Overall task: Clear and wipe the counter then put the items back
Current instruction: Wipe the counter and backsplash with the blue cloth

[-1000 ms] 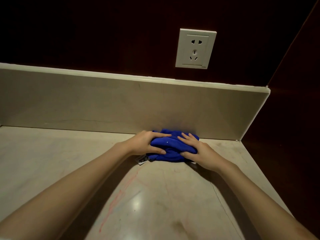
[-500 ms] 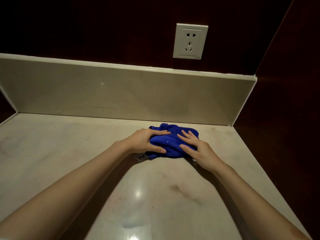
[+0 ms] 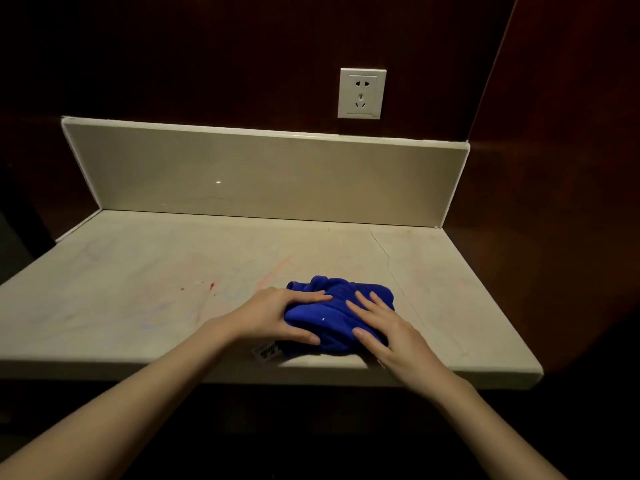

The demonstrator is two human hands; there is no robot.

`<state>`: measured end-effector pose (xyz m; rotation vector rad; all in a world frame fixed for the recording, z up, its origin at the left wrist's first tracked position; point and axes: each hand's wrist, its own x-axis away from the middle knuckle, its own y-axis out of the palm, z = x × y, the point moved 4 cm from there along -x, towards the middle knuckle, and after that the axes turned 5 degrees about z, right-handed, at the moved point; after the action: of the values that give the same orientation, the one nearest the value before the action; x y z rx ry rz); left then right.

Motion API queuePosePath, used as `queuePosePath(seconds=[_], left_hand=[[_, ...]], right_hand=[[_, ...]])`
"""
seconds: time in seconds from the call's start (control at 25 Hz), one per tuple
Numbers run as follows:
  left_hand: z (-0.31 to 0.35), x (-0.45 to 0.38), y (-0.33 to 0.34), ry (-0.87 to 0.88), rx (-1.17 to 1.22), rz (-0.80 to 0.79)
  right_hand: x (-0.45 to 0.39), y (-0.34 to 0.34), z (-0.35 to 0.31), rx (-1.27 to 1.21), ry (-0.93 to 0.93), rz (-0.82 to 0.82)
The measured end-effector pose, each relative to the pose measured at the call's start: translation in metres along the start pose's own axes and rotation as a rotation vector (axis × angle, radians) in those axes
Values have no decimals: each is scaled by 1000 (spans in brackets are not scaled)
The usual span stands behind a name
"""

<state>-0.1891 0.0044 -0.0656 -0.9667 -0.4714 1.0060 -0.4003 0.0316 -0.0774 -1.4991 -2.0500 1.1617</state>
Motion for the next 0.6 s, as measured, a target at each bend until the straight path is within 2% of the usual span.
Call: queuePosePath(seconds=[0.2, 0.4, 0.6], left_hand=[[17, 39, 7, -2, -12, 36], [7, 33, 7, 17, 53, 81], [-17, 3, -8, -1, 78, -9]], right_hand=[[32, 6, -15, -9, -34, -42], [22, 11, -13, 119, -79, -49], [-19, 18, -4, 85, -75, -58]])
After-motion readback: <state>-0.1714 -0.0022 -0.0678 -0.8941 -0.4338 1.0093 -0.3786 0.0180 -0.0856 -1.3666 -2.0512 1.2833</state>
